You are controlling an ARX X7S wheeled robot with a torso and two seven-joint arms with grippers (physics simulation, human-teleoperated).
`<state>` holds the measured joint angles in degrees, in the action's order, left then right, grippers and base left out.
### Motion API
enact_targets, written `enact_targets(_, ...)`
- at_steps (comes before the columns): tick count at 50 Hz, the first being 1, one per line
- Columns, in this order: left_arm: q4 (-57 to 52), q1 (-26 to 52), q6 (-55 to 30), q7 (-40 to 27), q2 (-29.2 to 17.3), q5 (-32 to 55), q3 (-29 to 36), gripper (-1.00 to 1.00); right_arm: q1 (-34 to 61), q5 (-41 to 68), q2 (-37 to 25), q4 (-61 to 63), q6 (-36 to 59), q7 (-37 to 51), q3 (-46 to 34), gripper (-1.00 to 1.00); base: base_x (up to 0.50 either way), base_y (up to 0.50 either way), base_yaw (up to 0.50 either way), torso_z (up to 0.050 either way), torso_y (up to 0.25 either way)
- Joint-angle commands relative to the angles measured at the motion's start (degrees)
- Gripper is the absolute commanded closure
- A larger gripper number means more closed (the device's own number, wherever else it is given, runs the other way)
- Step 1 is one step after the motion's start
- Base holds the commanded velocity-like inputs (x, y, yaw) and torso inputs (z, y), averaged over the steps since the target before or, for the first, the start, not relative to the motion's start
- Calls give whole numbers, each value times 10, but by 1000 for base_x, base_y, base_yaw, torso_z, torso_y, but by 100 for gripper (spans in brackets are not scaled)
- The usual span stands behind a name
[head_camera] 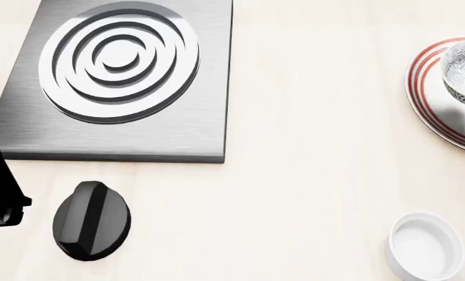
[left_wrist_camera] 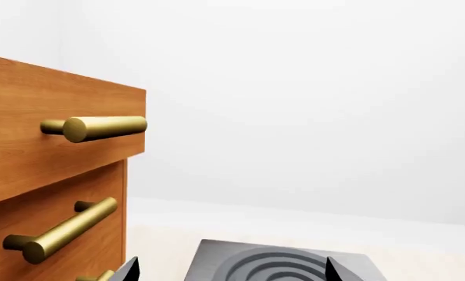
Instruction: Pick the akita bowl next to the ramekin and place it on the plate.
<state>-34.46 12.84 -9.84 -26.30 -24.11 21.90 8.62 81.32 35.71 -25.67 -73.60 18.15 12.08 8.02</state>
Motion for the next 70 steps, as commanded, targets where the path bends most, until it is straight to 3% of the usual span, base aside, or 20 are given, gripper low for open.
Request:
enact_targets(1, 0, 2, 0, -2, -2, 1, -2, -100, 18, -67, 9, -13, -2, -10, 47, 100, 0, 0, 0, 0, 0)
enact_targets(28, 14, 2, 9, -3, -5, -3, -1, -100, -4, -269, 28, -14, -8, -35, 255, 100, 0, 0, 0, 1, 0)
enact_targets(64, 13, 3, 9, -7, -8, 2, 0, -100, -9, -348, 31, -14, -9, -49, 331, 100, 0, 0, 0, 0, 0)
enact_targets(65, 14, 3, 10, -7, -8, 2, 0, -100, -8, -349, 31, -14, -8, -53, 330, -100, 0, 0, 0, 0, 0)
enact_targets(70, 13, 1, 10, -7, -9, 2, 0, -100, -4, -355, 33, -14, -5, -63, 325, -100, 0, 0, 0, 0, 0)
